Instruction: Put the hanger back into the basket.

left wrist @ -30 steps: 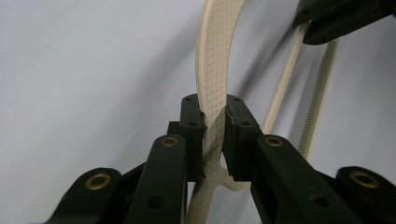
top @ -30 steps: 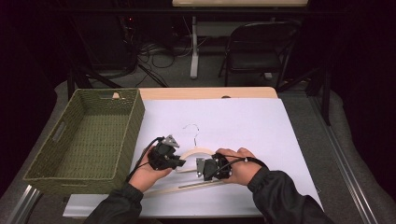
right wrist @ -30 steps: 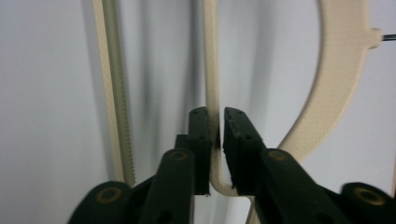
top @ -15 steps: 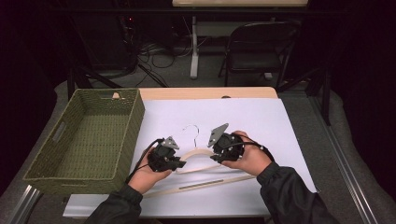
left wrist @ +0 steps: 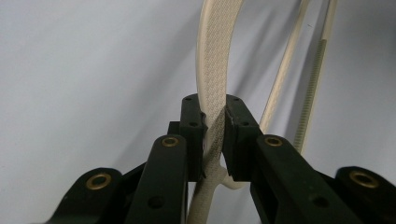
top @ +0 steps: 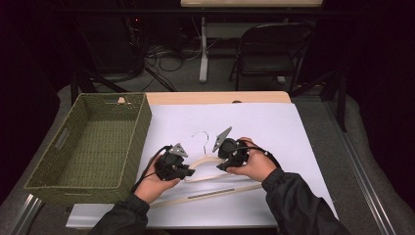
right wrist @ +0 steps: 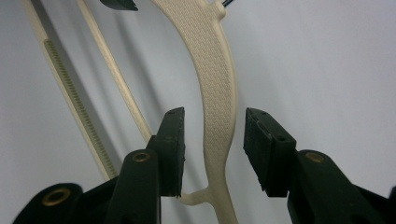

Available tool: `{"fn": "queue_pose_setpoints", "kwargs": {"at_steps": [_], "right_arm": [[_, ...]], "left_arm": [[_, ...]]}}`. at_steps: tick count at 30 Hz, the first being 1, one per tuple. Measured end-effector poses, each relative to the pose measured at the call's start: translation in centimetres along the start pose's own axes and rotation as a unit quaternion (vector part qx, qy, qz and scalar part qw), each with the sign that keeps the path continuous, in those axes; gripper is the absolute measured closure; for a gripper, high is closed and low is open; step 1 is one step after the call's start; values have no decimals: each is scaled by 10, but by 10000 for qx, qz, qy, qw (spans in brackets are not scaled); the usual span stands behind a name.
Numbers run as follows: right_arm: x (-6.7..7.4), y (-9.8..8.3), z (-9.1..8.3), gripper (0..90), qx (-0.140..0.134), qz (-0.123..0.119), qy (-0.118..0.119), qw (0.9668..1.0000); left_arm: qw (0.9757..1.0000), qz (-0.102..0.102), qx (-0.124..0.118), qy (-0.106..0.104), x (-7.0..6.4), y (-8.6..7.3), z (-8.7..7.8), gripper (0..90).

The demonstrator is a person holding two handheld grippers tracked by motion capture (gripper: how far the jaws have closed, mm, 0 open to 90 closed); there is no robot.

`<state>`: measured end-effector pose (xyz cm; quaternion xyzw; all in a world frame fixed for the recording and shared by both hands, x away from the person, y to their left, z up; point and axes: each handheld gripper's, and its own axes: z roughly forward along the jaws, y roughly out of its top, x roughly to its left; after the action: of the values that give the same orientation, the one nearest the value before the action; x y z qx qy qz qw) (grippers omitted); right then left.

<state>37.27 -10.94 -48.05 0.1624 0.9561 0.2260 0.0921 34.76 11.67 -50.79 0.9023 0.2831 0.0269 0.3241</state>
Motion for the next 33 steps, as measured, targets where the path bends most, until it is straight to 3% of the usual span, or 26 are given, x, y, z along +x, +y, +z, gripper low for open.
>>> {"fn": "queue_pose_setpoints", "kwargs": {"at_steps": [17, 24, 29, 33], "right_arm": [[1, 4, 12, 641, 86, 85, 24, 9999], [3, 5, 10, 745, -18, -37, -119, 9999], [9, 5, 6, 751, -68, -267, -276, 9992], [15, 4, 0, 754, -171, -472, -433, 9978]], "left_arm": [[10000, -12, -16, -5, -1, -1, 0, 799], [10000, -10, -41, -1, -2, -1, -2, 799], [9999, -7, -71, -85, -3, -2, -5, 794], [9996, -55, -102, -240, -4, -3, -11, 645]]}}
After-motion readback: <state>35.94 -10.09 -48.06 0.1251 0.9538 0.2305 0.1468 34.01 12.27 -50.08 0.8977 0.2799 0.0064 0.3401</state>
